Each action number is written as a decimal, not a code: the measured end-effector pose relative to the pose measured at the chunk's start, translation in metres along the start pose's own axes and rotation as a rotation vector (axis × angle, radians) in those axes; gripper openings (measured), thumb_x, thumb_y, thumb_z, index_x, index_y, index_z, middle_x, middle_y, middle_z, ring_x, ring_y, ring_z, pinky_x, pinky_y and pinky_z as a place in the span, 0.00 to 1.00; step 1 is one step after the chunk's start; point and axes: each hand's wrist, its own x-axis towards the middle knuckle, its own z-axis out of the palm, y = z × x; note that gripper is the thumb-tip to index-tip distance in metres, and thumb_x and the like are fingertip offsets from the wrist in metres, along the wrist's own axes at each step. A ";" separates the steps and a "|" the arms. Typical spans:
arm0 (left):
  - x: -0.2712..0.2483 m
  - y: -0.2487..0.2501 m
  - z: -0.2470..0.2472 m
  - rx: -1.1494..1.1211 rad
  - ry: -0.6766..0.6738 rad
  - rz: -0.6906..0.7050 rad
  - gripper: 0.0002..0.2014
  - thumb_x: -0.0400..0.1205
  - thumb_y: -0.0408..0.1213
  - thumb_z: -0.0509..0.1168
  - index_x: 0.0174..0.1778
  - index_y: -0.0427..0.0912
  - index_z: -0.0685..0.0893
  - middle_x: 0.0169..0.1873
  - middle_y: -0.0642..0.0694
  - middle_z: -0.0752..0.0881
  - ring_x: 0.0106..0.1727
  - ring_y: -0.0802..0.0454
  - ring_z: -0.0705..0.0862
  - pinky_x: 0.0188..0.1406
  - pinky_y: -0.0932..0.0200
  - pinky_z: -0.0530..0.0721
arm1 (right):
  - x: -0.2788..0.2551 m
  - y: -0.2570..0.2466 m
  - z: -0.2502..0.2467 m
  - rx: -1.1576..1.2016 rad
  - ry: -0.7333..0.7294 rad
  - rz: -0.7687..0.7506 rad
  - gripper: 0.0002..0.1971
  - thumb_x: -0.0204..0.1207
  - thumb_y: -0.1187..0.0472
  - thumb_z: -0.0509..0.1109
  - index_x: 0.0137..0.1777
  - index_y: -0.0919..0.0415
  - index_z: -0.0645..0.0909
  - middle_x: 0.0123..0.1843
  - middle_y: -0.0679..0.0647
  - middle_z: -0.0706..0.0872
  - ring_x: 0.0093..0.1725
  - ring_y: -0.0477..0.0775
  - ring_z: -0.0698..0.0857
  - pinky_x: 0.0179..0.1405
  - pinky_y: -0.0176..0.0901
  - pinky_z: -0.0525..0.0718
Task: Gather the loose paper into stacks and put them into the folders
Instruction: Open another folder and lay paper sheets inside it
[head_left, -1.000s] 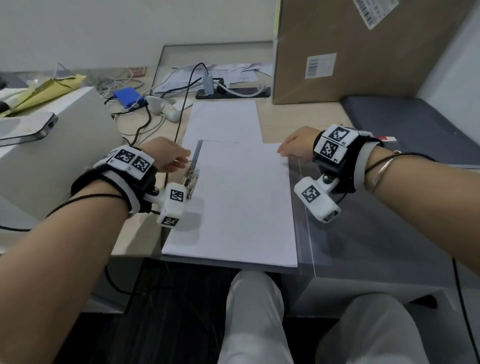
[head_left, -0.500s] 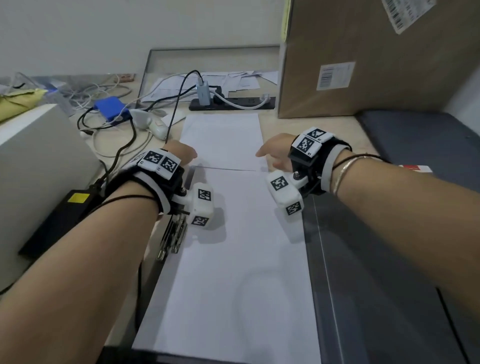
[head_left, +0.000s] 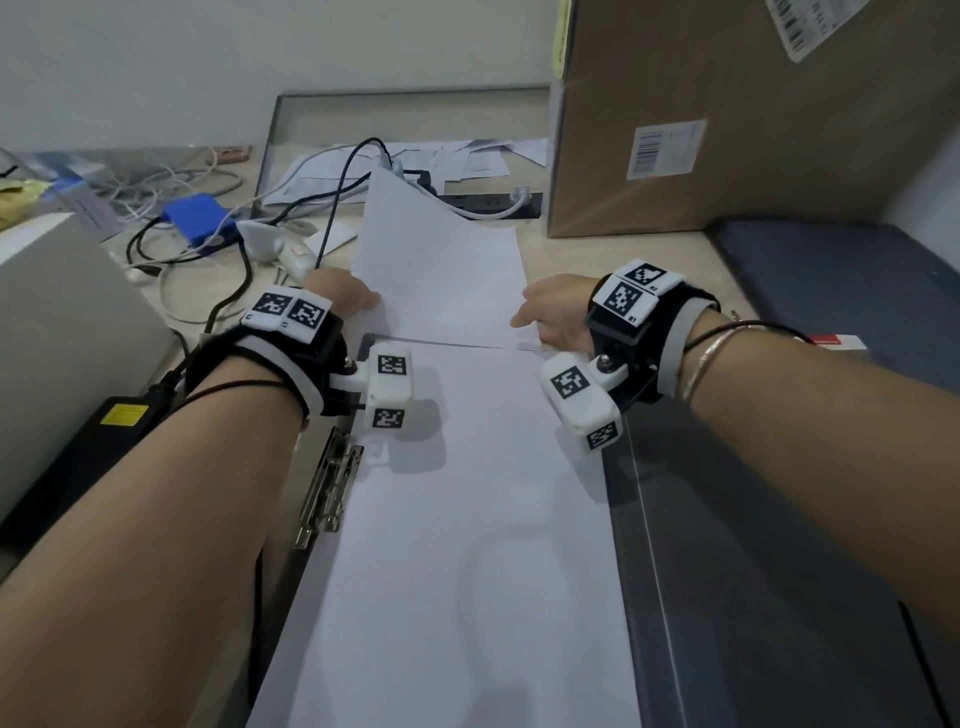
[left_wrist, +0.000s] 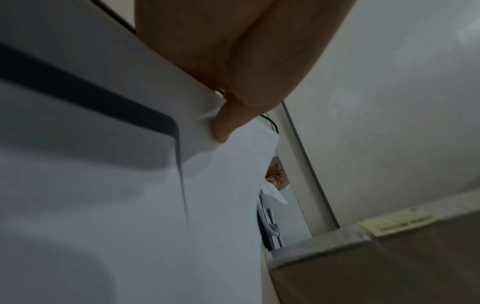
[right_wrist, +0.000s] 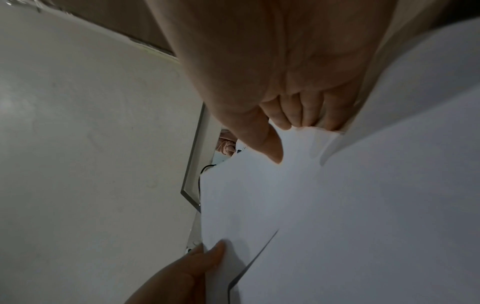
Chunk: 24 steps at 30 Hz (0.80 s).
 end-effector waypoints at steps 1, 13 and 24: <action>-0.003 0.002 0.002 -0.058 0.073 0.021 0.21 0.87 0.37 0.58 0.72 0.28 0.74 0.70 0.33 0.77 0.73 0.37 0.74 0.53 0.56 0.76 | 0.000 0.000 0.001 0.007 0.012 -0.008 0.28 0.72 0.63 0.71 0.73 0.64 0.71 0.43 0.48 0.76 0.40 0.47 0.76 0.46 0.41 0.80; -0.061 0.014 -0.055 -0.709 0.516 0.412 0.16 0.81 0.27 0.58 0.63 0.32 0.80 0.59 0.36 0.85 0.58 0.42 0.84 0.61 0.52 0.82 | -0.049 0.002 -0.015 0.177 0.344 -0.261 0.27 0.77 0.57 0.70 0.75 0.58 0.71 0.72 0.55 0.77 0.66 0.53 0.79 0.69 0.48 0.78; -0.141 0.051 -0.059 -1.152 0.149 0.504 0.10 0.82 0.23 0.60 0.47 0.42 0.82 0.34 0.51 0.89 0.32 0.56 0.86 0.37 0.60 0.85 | -0.139 0.001 -0.066 0.279 0.243 -0.432 0.09 0.79 0.63 0.68 0.58 0.59 0.81 0.51 0.50 0.87 0.51 0.51 0.86 0.45 0.42 0.84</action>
